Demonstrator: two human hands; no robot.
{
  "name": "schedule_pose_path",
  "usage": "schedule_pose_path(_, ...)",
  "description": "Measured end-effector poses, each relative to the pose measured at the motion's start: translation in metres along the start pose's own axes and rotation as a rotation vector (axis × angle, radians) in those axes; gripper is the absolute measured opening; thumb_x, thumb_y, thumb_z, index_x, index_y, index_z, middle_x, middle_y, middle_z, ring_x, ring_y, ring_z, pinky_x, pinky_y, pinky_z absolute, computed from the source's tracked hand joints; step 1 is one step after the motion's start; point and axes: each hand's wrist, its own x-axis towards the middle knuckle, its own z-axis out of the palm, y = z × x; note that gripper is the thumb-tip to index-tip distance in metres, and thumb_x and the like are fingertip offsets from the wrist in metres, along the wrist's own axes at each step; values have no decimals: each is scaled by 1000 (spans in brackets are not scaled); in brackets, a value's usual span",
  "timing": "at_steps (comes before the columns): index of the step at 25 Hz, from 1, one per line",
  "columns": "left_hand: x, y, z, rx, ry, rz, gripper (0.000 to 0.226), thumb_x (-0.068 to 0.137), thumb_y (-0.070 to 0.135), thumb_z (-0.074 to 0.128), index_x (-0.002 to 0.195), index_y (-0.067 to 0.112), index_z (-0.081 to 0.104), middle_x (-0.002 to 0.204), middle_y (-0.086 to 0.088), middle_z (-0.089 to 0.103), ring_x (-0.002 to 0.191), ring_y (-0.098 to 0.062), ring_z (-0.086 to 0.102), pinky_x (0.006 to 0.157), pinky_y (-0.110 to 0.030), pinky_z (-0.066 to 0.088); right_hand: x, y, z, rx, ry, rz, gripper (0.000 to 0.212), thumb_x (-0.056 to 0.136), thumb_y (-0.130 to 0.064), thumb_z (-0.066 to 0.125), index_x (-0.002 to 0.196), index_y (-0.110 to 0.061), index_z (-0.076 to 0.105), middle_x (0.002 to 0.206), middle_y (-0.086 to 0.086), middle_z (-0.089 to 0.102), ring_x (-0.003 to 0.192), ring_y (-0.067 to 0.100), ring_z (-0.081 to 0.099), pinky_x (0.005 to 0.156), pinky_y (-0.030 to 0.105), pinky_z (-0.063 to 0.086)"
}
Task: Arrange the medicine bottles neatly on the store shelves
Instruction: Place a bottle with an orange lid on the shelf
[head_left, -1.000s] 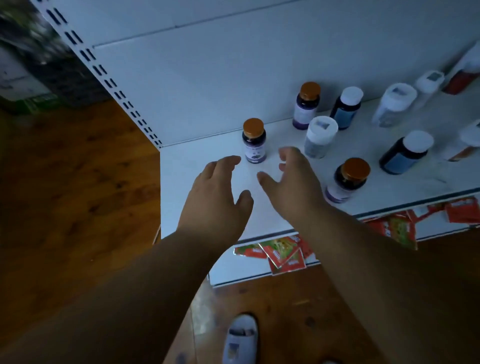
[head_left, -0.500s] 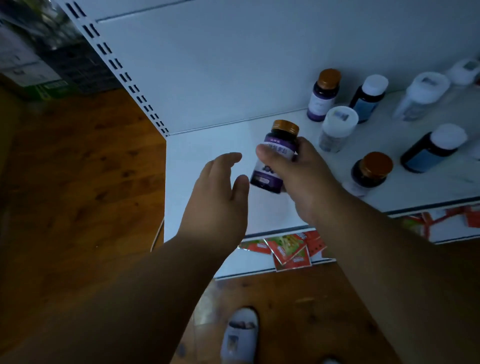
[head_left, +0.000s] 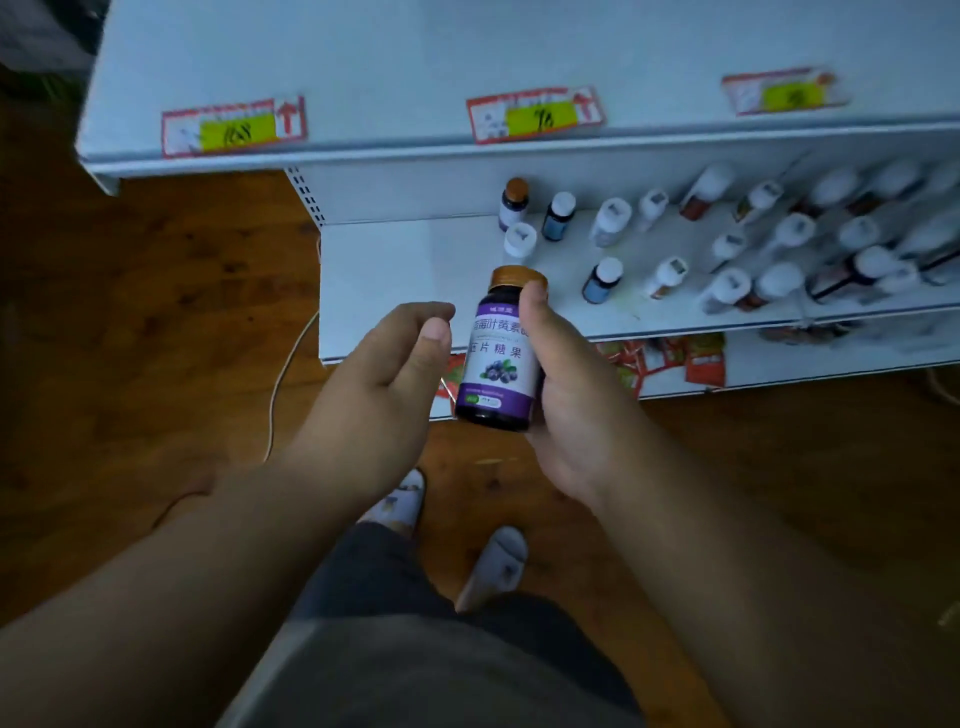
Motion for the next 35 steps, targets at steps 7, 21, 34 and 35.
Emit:
schedule_pose_path(7, 2, 73, -39, 91, -1, 248, 58, 88, 67, 26, 134, 38, 47, 132, 20, 53, 122, 4, 47, 97, -23, 42, -53, -104, 9, 89, 6, -154, 70, 68, -65, 59, 118, -16, 63, 90, 6, 73, 76, 18, 73, 66, 34, 56)
schedule_pose_path(21, 250, 117, -98, 1072, 14, 283, 83, 87, 77, 25, 154, 34, 1, 163, -13, -7, 150, -34, -9, 120, -54, 3, 117, -263, 51, -618, 254, -539, 47, 70, -42, 83, 110, -27, 63, 107, -8, 71, 103, 14, 66, 95, 40, 52)
schedule_pose_path(34, 291, 108, -86, 1083, 105, 185, 86, 86, 76, 8, 155, 27, -7, 162, -19, -7, 149, -34, -13, 118, -56, -2, 175, -282, 73, -1106, 202, -813, 44, 84, -26, 73, 122, -17, 52, 119, 2, 66, 108, 25, 62, 84, 34, 47)
schedule_pose_path(35, 292, 108, -86, 1086, 95, 185, 86, 86, 76, 7, 155, 27, -7, 162, -19, -7, 149, -34, -13, 118, -56, -2, 175, -280, 73, -1103, 211, -801, 45, 85, -26, 73, 122, -17, 50, 120, 2, 66, 108, 26, 62, 84, 35, 48)
